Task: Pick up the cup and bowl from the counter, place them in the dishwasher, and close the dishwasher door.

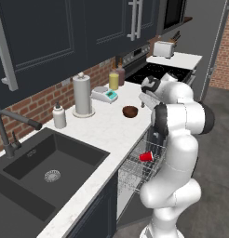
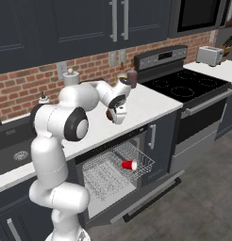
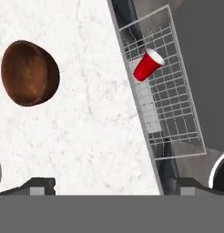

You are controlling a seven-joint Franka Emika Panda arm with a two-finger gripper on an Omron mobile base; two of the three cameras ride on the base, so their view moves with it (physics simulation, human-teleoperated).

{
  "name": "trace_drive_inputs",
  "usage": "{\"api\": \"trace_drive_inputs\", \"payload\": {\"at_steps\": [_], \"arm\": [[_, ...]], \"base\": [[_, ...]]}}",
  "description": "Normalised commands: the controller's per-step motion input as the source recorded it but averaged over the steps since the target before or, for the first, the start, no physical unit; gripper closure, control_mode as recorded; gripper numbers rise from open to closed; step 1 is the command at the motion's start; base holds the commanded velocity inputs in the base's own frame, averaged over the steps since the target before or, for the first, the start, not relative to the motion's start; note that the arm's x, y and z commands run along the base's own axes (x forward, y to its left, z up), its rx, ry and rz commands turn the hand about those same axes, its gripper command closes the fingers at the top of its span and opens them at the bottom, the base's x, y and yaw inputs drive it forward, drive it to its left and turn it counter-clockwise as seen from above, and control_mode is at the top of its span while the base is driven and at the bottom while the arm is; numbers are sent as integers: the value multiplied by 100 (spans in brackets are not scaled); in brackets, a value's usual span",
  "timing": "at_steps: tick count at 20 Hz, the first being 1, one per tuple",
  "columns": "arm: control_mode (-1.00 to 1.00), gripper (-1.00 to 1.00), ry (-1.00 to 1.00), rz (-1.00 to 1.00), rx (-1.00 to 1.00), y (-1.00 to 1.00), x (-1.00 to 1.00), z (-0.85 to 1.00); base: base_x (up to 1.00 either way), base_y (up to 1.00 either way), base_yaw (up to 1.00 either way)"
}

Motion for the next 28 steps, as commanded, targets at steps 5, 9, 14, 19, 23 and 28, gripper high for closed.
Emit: {"api": "trace_drive_inputs", "payload": {"at_steps": [5,9,14,19,23,28], "arm": [[-100,-100,0,0,-9,5,34,-15],[-100,-100,0,0,-11,0,22,-17],[-100,-100,0,0,-8,0,20,-20],[-100,-100,1,0,-1,0,25,-17],[-100,-100,3,0,0,0,28,-19],[-100,-100,3,0,0,0,29,-16]], "base": [[0,0,0],[0,0,0],[0,0,0],[0,0,0],[0,0,0],[0,0,0]]}}
